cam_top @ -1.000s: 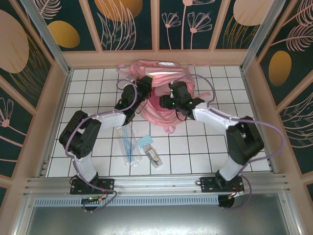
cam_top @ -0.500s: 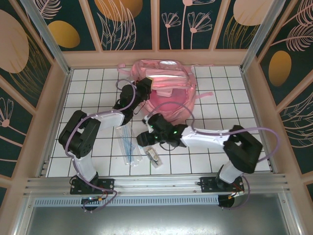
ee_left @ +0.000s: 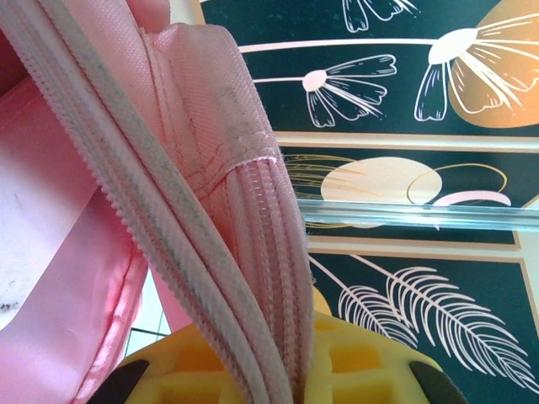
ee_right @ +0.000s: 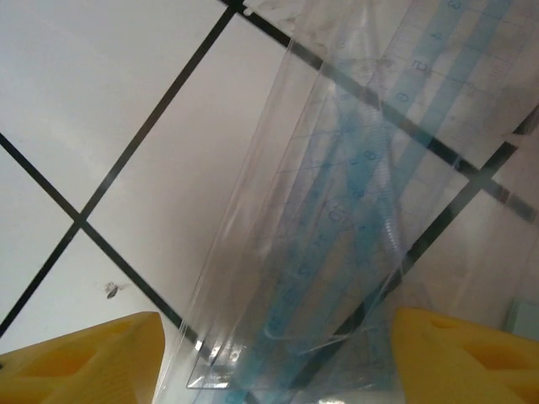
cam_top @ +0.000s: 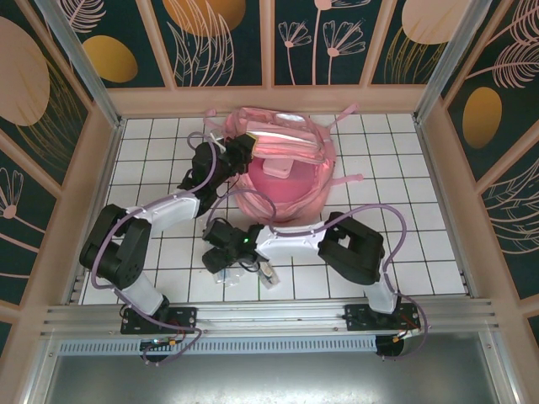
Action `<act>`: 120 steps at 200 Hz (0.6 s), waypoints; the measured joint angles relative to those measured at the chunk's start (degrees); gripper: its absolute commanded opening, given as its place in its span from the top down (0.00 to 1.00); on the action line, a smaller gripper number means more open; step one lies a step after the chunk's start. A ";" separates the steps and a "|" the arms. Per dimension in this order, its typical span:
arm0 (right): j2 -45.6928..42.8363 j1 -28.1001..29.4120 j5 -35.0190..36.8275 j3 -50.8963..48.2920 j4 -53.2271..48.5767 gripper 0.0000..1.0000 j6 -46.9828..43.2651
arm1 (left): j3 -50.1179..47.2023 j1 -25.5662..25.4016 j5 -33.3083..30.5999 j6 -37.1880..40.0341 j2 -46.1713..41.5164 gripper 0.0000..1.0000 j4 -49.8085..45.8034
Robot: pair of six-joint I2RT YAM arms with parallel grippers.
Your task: Pack the student bag
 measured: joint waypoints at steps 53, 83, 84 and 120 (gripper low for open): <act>3.26 2.93 8.57 5.33 -11.26 0.01 2.86 | -1.40 0.07 0.31 -0.70 -0.07 1.00 0.52; 6.43 3.41 11.13 10.34 -16.50 0.08 3.28 | -1.40 0.15 0.44 -0.90 -0.07 1.00 0.68; 6.45 3.41 11.17 10.43 -16.61 0.09 3.28 | -1.40 0.15 0.44 -0.90 -0.07 1.00 0.68; 7.17 3.69 12.09 11.50 -17.42 0.37 3.65 | -1.40 0.15 0.44 -0.87 -0.07 1.00 0.68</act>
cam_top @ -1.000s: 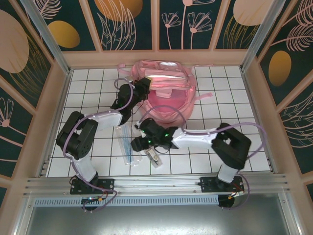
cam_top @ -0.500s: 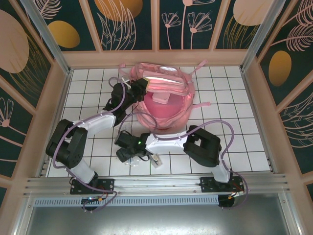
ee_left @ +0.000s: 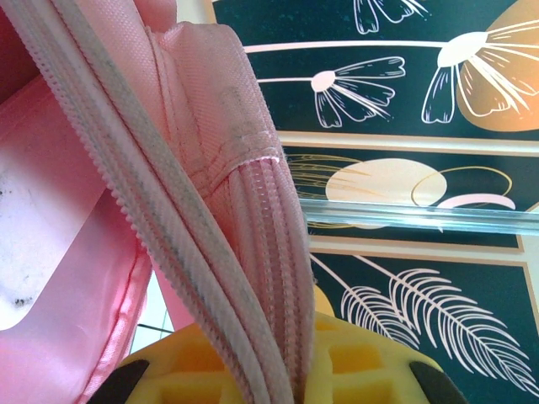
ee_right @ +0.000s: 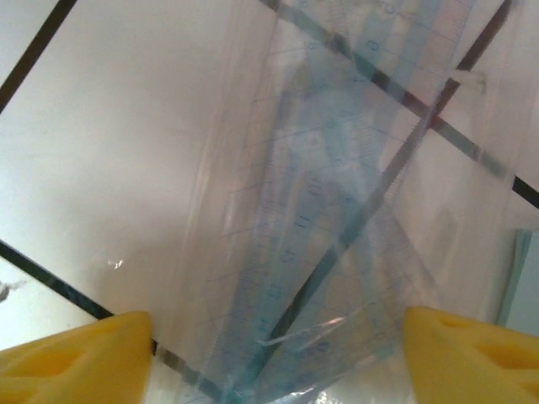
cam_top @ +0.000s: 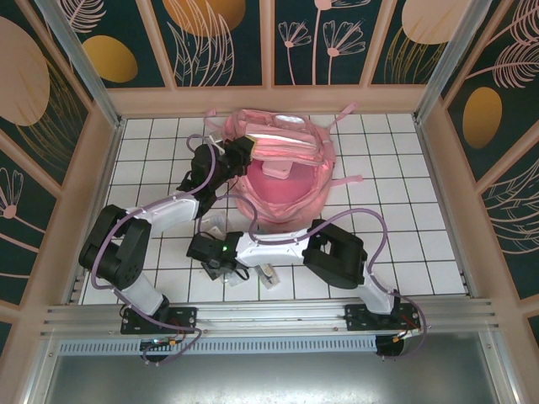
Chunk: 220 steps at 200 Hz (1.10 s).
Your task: Pack the student bag
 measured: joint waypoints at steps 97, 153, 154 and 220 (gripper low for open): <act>-2.89 -0.87 -0.76 -2.49 0.85 0.83 -0.55 | 0.00 0.00 -0.02 -0.02 0.00 1.00 0.00; -6.95 -2.86 -3.89 -5.44 2.21 1.00 -1.09 | 0.00 0.00 -0.46 0.02 0.00 1.00 0.00; -6.99 -2.89 -3.91 -5.49 2.21 1.00 -1.11 | 0.00 0.00 -0.46 0.02 0.00 1.00 0.00; -17.51 -7.04 -11.13 -14.45 5.81 1.00 -0.57 | 1.11 0.07 -0.70 0.02 0.68 1.00 -0.02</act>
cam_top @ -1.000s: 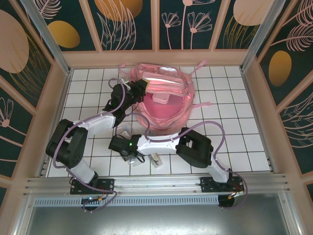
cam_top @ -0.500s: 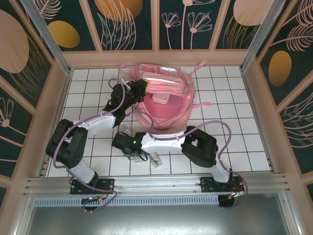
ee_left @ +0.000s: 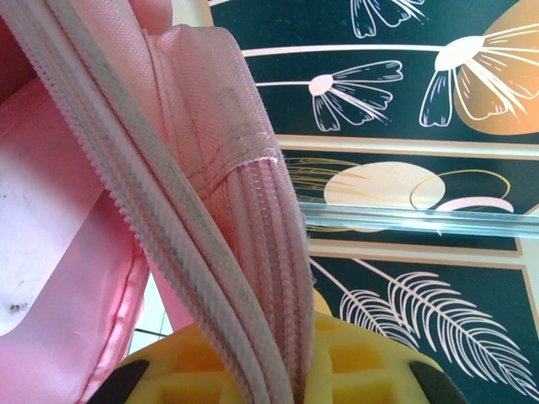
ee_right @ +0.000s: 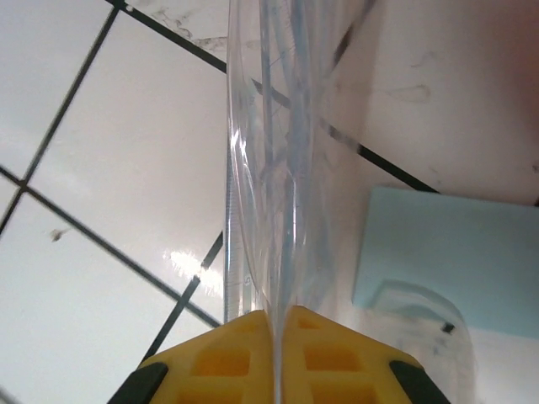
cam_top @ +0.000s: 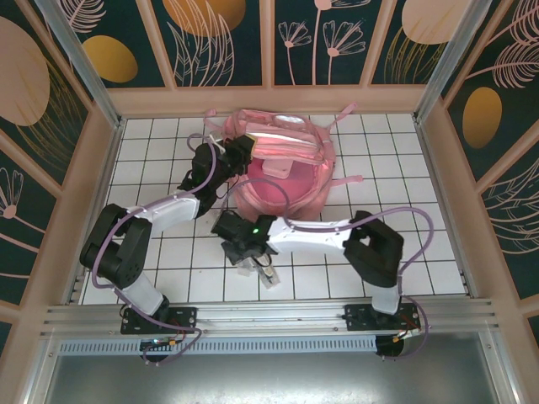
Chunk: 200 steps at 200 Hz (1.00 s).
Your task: Pack the student bag
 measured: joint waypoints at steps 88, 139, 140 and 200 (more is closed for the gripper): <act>-28.11 -19.28 -27.54 -30.80 24.65 1.00 8.37 | 1.66 0.07 -0.20 -0.02 1.46 1.00 0.31; -36.44 -30.08 -37.11 -39.43 35.39 1.00 14.69 | 1.70 0.09 -0.15 -0.22 1.99 1.00 1.46; -36.44 -30.18 -37.20 -39.45 35.54 1.00 14.75 | 1.70 0.09 -0.15 -0.22 2.03 1.00 1.51; -32.94 -40.13 -41.94 -40.44 50.95 1.00 22.64 | 1.70 -0.02 0.07 -0.48 2.14 1.00 1.95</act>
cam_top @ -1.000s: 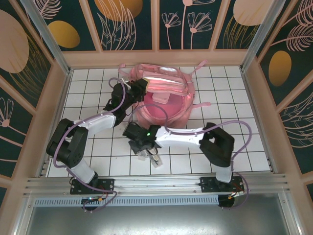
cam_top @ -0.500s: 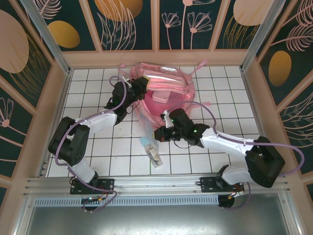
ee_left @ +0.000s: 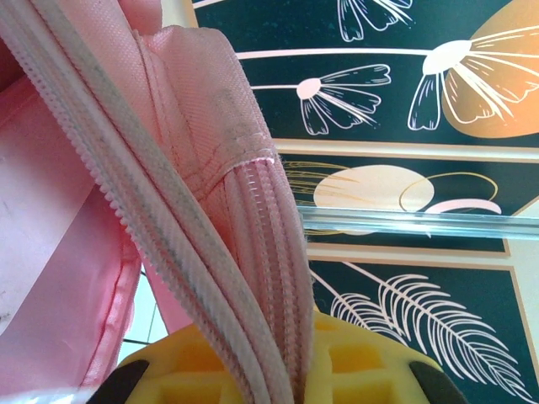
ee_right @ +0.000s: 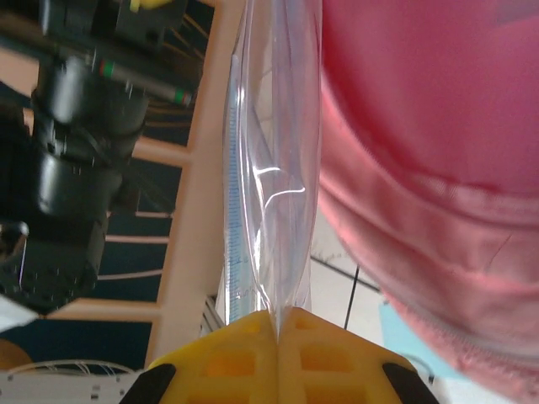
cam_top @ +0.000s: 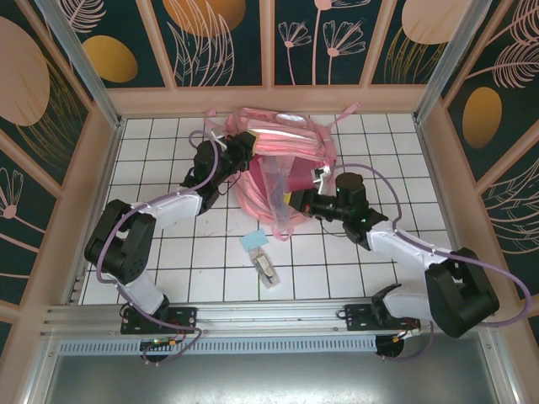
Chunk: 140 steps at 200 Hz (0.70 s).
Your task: Pack the student bag
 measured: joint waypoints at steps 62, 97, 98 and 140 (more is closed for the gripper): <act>16.44 -2.43 -0.35 2.93 11.69 1.00 7.39 | -0.42 -0.79 -0.35 0.00 -0.15 1.00 0.17; 24.70 -3.17 3.28 8.13 20.11 1.00 12.41 | -3.08 -1.75 -3.13 0.00 -1.01 1.00 0.50; 24.92 -3.17 3.37 8.26 20.26 1.00 12.57 | -3.15 -1.75 -3.19 0.00 -1.01 1.00 0.52; 36.30 -2.91 10.29 17.53 26.03 0.79 21.05 | -3.91 -2.49 -6.64 -0.48 -1.05 1.00 1.64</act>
